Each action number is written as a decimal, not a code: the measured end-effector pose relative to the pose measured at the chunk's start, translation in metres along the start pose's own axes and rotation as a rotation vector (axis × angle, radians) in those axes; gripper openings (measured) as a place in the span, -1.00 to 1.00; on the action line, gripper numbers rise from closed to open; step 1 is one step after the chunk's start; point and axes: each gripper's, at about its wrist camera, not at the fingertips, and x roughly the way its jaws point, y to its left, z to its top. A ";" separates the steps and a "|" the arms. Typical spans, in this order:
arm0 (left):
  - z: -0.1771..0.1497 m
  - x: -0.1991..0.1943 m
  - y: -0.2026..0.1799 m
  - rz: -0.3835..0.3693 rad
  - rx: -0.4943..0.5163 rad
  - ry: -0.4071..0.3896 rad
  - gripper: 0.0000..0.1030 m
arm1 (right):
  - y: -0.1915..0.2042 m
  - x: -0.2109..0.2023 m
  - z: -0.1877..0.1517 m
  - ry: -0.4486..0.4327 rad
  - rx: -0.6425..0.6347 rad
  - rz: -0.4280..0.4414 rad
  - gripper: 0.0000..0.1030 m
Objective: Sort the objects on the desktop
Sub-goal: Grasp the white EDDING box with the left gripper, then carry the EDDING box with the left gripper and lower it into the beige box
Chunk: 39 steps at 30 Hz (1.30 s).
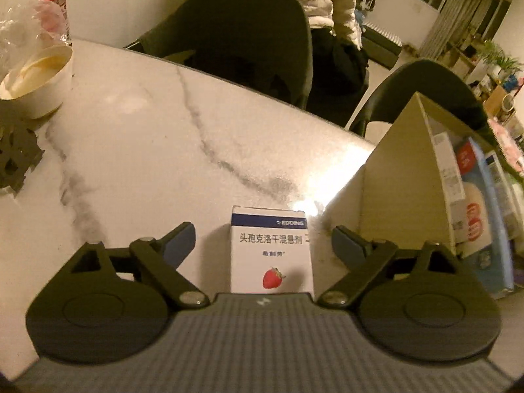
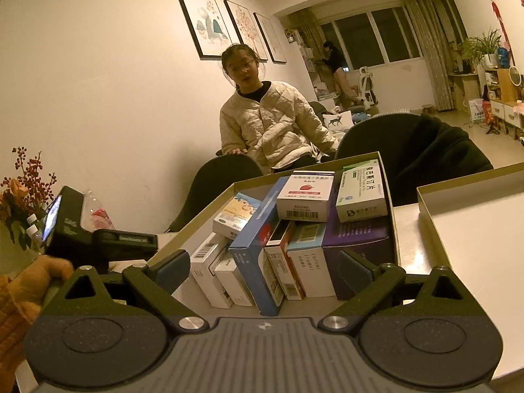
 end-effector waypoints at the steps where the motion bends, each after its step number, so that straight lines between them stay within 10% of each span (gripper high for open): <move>1: -0.001 0.003 -0.003 0.012 0.011 0.002 0.64 | 0.000 0.000 0.000 0.000 0.000 0.000 0.89; 10: -0.013 0.006 0.000 0.028 0.096 0.023 0.15 | 0.000 0.000 -0.001 -0.001 -0.002 0.002 0.89; 22: -0.022 -0.020 0.014 0.077 0.162 -0.013 0.13 | -0.004 -0.003 0.002 -0.018 0.016 -0.008 0.89; 39: -0.001 -0.092 -0.030 -0.055 0.218 -0.172 0.13 | -0.019 -0.015 0.006 -0.071 0.091 -0.036 0.89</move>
